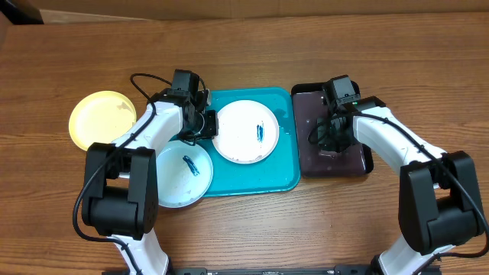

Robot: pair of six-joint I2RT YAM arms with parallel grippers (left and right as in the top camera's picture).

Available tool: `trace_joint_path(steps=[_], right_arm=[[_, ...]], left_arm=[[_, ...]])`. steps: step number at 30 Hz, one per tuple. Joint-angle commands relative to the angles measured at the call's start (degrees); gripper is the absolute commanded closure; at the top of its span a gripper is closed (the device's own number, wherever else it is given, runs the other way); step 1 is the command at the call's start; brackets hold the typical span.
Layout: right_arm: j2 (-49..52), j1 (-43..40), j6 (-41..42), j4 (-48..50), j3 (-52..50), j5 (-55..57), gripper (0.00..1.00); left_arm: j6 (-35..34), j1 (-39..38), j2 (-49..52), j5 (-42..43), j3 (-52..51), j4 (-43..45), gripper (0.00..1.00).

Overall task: Clean dirty plates on tray and stack at the side
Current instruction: 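Dip the held sponge in the black tray's water with the right gripper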

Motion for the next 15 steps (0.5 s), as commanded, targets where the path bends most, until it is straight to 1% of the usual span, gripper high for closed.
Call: trace_joint_path(steps=[1, 5, 11, 15], right_arm=[[0.1, 0.3, 0.1, 0.2, 1.4, 1.0, 0.63], [0.1, 0.3, 0.1, 0.0, 1.4, 1.0, 0.64], [0.1, 0.3, 0.1, 0.5, 0.2, 1.0, 0.59], [0.1, 0.3, 0.1, 2.3, -1.7, 1.0, 0.59]], left_arm=[[-0.8, -0.1, 0.2, 0.1, -0.6, 0.0, 0.83], [-0.8, -0.1, 0.2, 0.1, -0.6, 0.0, 0.83], [-0.8, -0.1, 0.2, 0.1, -0.6, 0.0, 0.82], [-0.8, -0.1, 0.2, 0.1, -0.6, 0.0, 0.82]])
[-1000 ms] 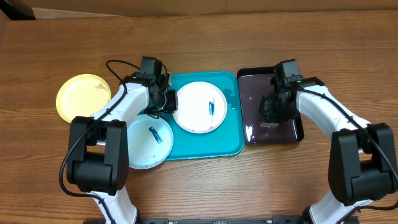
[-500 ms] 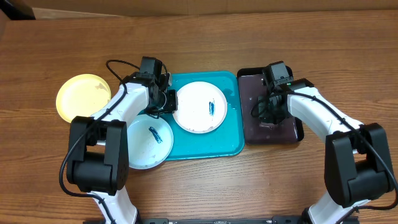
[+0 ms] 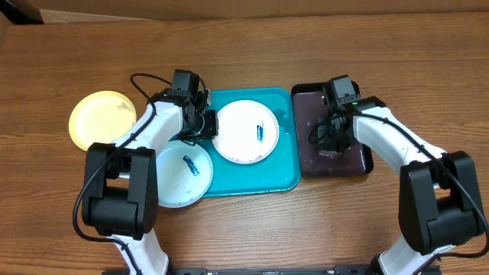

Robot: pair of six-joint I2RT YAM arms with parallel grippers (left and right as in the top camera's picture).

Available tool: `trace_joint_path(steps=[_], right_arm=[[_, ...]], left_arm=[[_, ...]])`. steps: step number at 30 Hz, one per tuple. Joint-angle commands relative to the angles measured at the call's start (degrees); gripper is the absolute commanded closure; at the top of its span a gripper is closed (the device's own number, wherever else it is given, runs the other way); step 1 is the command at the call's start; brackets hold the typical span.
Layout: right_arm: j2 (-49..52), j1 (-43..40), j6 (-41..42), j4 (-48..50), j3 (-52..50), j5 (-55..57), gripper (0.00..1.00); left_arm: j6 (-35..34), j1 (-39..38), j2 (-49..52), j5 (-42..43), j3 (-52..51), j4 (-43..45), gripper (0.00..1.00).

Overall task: Clean dirty plates on tray and stack at the side
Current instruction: 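Dip the held sponge in the black tray's water with the right gripper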

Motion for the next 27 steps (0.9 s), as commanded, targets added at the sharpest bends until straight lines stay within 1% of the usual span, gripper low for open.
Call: trace_joint_path(steps=[1, 3, 6, 8, 9, 17, 18, 19, 23, 27], right_arm=[[0.1, 0.3, 0.0, 1.1, -1.3, 0.3, 0.61], [0.1, 0.3, 0.0, 1.3, -1.2, 0.3, 0.72], [0.1, 0.3, 0.0, 0.0, 0.7, 0.3, 0.80], [0.1, 0.3, 0.0, -2.8, 3.1, 0.3, 0.92], [0.1, 0.3, 0.0, -3.7, 3.9, 0.3, 0.96], [0.1, 0.3, -0.9, -10.9, 11.0, 0.3, 0.96], [0.1, 0.3, -0.9, -11.3, 11.5, 0.3, 0.96], [0.1, 0.3, -0.9, -11.7, 11.8, 0.3, 0.96], [0.1, 0.3, -1.0, -12.5, 12.0, 0.3, 0.96], [0.1, 0.3, -5.1, -13.4, 12.0, 0.1, 0.96]], left_arm=[[-0.8, -0.1, 0.2, 0.1, -0.6, 0.0, 0.82], [-0.8, -0.1, 0.2, 0.1, -0.6, 0.0, 0.82], [-0.8, -0.1, 0.2, 0.1, -0.6, 0.0, 0.82], [-0.8, -0.1, 0.2, 0.1, -0.6, 0.0, 0.82], [-0.8, -0.1, 0.2, 0.1, -0.6, 0.0, 0.82], [-0.8, -0.1, 0.2, 0.1, -0.6, 0.6, 0.80], [-0.8, -0.1, 0.2, 0.0, -0.6, 0.8, 0.86], [-0.8, -0.1, 0.2, 0.1, -0.6, 0.9, 0.96], [-0.9, -0.1, 0.2, 0.1, -0.6, 0.9, 0.96], [-2.2, -0.1, 0.2, 0.1, -0.6, 0.4, 0.96]])
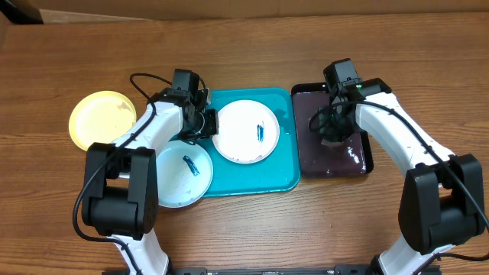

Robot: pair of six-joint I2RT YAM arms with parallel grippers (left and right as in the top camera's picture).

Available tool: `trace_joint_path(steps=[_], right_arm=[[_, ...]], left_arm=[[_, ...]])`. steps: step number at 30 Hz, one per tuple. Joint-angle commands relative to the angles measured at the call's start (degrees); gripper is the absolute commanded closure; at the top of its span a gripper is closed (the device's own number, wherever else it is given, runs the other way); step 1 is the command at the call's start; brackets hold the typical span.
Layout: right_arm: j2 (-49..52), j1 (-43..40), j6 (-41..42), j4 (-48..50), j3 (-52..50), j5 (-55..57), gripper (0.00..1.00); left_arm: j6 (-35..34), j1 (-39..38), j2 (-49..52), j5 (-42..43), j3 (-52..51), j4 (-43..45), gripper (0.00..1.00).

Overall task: Clean dirty plates on tray and stack at the side
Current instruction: 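Dip the held sponge in the black tray's water with the right gripper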

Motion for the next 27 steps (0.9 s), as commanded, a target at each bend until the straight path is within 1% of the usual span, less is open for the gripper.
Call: trace_joint_path(steps=[1, 6, 21, 27], right_arm=[[0.0, 0.3, -4.3, -0.5, 1.5, 0.0, 0.96], [0.0, 0.3, -4.7, -3.2, 1.6, 0.0, 0.96], [0.0, 0.3, -4.3, -2.5, 1.6, 0.5, 0.96], [0.0, 0.3, -2.1, -2.3, 1.6, 0.4, 0.96]], left_arm=[[-1.9, 0.0, 0.2, 0.1, -0.5, -0.2, 0.96], [-3.3, 0.4, -0.5, 0.2, -0.5, -0.6, 0.96], [-5.1, 1.7, -0.6, -0.2, -0.5, -1.4, 0.96], [-5.5, 2.2, -0.6, -0.1, -0.5, -1.5, 0.96]])
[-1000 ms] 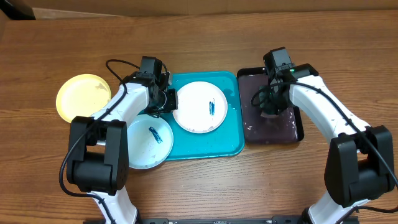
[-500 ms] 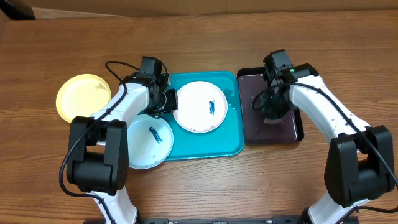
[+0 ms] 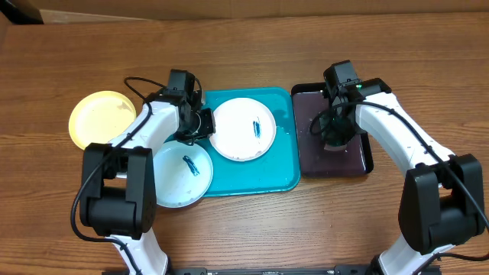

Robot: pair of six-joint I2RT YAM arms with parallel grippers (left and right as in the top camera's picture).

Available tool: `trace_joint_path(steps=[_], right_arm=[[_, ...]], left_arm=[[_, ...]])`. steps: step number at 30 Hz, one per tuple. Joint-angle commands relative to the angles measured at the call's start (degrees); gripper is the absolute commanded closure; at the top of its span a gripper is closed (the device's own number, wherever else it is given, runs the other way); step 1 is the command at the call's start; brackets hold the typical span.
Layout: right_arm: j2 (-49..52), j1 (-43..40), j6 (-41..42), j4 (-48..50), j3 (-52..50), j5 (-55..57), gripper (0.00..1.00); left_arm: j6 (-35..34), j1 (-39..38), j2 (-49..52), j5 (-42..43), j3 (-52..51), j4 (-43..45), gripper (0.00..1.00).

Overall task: Clean dirty plates on tray and stack at the side
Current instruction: 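Dip the held sponge in the black tray's water with the right gripper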

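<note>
A white plate (image 3: 244,130) with a blue smear lies on the teal tray (image 3: 260,179). My left gripper (image 3: 200,122) is at the plate's left rim and looks shut on it. A second white plate (image 3: 181,174), also smeared blue, overlaps the tray's lower left edge. A clean yellow plate (image 3: 98,118) lies on the table at the far left. My right gripper (image 3: 334,131) hangs over the dark tray (image 3: 306,156), shut on a dark round sponge (image 3: 335,139).
The dark tray stands right beside the teal tray's right edge. A black cable (image 3: 141,80) loops over the left arm. The table's front part is bare wood.
The left gripper has shifted slightly left, and the white plate's rim has moved a little with it. The right gripper stays above the dark tray with the sponge.
At first the left gripper sat at the white plate's left rim while the right gripper was low in the dark tray. Later the right gripper stood higher with the dark sponge in it. Now the left gripper and plate are slightly further left.
</note>
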Motion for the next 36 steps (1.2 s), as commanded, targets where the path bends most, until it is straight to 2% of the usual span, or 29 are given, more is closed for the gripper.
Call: trace_joint_path(steps=[1, 6, 10, 12, 23, 29, 36], right_arm=[[0.0, 0.3, 1.9, 0.3, 1.6, 0.4, 0.96], [0.0, 0.3, 2.1, 0.4, 1.6, 0.4, 0.96], [0.0, 0.3, 2.1, 0.3, 1.6, 0.4, 0.89], [0.0, 0.3, 2.1, 0.5, 1.6, 0.4, 0.96], [0.0, 0.3, 2.3, 0.4, 2.8, 0.4, 0.96], [0.0, 0.3, 10.1, 0.0, 3.7, 1.0, 0.96], [0.0, 1.4, 7.8, 0.4, 2.2, 1.2, 0.96]], left_arm=[[-1.0, 0.3, -0.6, -0.3, -0.5, -0.3, 0.96], [-1.0, 0.3, -0.6, -0.2, -0.5, -0.3, 0.96], [-1.0, 0.3, -0.6, -0.2, -0.5, -0.3, 0.96], [-1.0, 0.3, -0.6, -0.2, -0.5, -0.3, 0.96], [-0.9, 0.3, -0.6, -0.2, -0.5, -0.1, 0.96], [-0.9, 0.3, -0.6, -0.2, -0.5, -0.1, 0.96], [-0.9, 0.3, -0.6, -0.2, -0.5, 0.1, 0.96]])
